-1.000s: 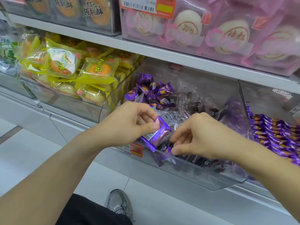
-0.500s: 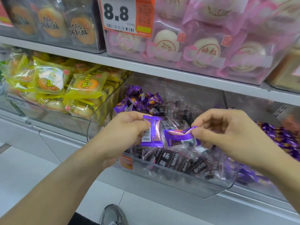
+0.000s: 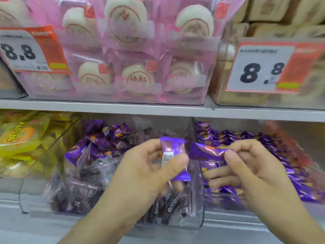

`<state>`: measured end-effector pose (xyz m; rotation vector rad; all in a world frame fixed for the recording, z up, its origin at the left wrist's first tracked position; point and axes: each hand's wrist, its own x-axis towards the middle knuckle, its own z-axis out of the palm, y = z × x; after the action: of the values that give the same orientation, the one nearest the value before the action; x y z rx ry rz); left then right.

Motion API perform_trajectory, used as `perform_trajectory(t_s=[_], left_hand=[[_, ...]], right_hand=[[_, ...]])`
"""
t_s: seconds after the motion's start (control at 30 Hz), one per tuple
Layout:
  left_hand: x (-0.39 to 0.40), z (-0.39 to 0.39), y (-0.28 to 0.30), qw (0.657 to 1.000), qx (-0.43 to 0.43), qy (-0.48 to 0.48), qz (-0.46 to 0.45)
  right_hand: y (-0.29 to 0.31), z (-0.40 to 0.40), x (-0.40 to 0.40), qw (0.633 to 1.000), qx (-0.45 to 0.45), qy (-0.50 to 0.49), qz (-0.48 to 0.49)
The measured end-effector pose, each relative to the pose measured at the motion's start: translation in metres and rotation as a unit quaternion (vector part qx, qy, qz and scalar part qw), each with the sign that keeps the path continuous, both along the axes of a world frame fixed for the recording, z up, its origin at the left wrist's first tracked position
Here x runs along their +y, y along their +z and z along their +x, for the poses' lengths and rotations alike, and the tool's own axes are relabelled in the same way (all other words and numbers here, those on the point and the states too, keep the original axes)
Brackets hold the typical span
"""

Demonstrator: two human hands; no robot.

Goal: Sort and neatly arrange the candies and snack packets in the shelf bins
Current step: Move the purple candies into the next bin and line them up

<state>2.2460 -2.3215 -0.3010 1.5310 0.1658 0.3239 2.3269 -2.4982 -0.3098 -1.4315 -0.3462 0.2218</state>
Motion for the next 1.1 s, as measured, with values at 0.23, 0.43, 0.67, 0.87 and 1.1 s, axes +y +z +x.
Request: perform_trajectory(t_s=[0.23,0.43,0.67,0.87,1.1], left_hand=[[-0.033,0.034,-0.006,0.993,-0.076,-0.031,0.081],[-0.043,0.053,-0.016,0.991,-0.054,-0.082,0.093],[-0.055,0.063,-0.013,0.99,-0.074,-0.106,0.058],[-0.056,0.07,-0.015,0.996,-0.077,-0.05,0.021],[-0.059,0.065,-0.013,0.997,-0.019,-0.061,-0.031]], right_hand=[[-0.001,0.034,-0.046,0.998,0.042,0.022,0.04],[-0.006,0.047,-0.069,0.998,0.04,0.004,0.055],[0.002,0.036,-0.072,0.998,-0.03,-0.026,0.051],[-0.003,0.038,-0.073,0.999,-0.013,-0.008,0.04],[-0.009,0.042,-0.074,0.997,0.028,0.01,0.071]])
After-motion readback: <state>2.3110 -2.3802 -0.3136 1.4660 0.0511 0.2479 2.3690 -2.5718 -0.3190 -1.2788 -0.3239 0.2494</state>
